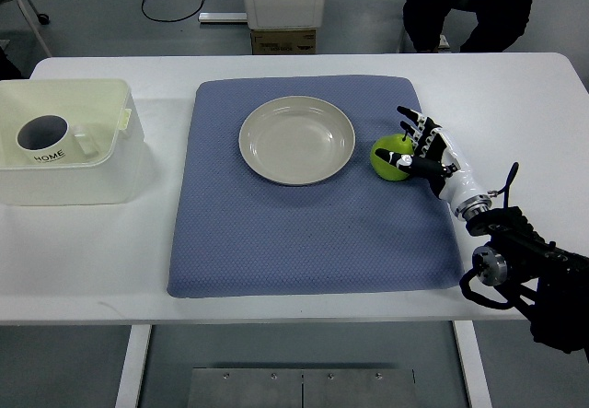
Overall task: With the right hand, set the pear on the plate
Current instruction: 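Close the right hand fingers around the green pear, then lift the pear with the right hand and carry it over the plate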
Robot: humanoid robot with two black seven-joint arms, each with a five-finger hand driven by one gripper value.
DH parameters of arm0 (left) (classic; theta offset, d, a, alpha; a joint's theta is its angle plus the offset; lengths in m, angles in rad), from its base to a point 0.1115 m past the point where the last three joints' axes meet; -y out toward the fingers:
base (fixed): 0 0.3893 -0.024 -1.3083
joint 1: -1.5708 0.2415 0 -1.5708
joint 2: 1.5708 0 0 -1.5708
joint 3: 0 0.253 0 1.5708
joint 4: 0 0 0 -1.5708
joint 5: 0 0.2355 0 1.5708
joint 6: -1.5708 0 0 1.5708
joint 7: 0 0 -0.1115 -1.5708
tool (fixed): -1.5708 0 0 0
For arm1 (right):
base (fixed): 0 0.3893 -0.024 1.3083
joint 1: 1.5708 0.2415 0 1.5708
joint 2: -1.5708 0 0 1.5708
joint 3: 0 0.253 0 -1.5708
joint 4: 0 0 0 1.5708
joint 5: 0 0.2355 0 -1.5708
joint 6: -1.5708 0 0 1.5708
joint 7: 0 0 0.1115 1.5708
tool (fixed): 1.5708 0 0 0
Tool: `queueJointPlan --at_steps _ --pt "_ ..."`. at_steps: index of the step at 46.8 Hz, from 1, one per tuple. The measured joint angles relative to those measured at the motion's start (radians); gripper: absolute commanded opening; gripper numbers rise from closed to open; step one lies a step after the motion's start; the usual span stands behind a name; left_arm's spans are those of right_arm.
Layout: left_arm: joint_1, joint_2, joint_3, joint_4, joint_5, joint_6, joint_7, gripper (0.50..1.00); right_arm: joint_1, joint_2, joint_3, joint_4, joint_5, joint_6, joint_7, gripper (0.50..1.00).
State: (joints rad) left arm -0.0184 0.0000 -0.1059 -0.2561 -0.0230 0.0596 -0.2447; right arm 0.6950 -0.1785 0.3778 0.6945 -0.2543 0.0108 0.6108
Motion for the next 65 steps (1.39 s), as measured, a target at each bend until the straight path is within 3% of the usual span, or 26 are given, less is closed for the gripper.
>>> queueJointPlan --at_steps 17,22,24,26,28,30,48,65 --pt "0.000 0.000 0.000 0.000 0.000 0.000 0.001 1.000 0.000 0.014 -0.073 -0.015 -0.002 -0.046 0.001 0.998" --pt "0.000 0.000 0.000 0.000 0.000 0.000 0.001 1.000 -0.001 0.016 -0.074 -0.015 -0.002 -0.047 0.001 0.977" --pt "0.000 0.000 0.000 0.000 0.000 0.000 0.001 1.000 -0.002 0.017 -0.074 -0.015 -0.002 -0.048 0.001 0.916" --pt "0.000 0.000 0.000 0.000 0.000 0.000 0.001 1.000 -0.002 0.018 -0.074 -0.015 -0.002 -0.048 0.001 0.816" --pt "0.000 0.000 0.000 0.000 0.000 0.000 0.001 1.000 -0.002 0.018 -0.074 -0.015 -0.002 -0.048 0.001 0.682" --pt "0.000 0.000 0.000 0.000 0.000 0.000 0.001 1.000 -0.002 0.017 -0.077 -0.015 -0.002 -0.048 0.000 0.500" --pt "0.000 0.000 0.000 0.000 0.000 0.000 0.001 1.000 0.010 0.031 -0.141 -0.016 -0.002 -0.096 0.000 0.500" --pt "0.000 0.000 0.000 0.000 0.000 0.000 0.001 1.000 0.118 0.030 -0.133 -0.013 0.004 -0.093 0.000 0.500"
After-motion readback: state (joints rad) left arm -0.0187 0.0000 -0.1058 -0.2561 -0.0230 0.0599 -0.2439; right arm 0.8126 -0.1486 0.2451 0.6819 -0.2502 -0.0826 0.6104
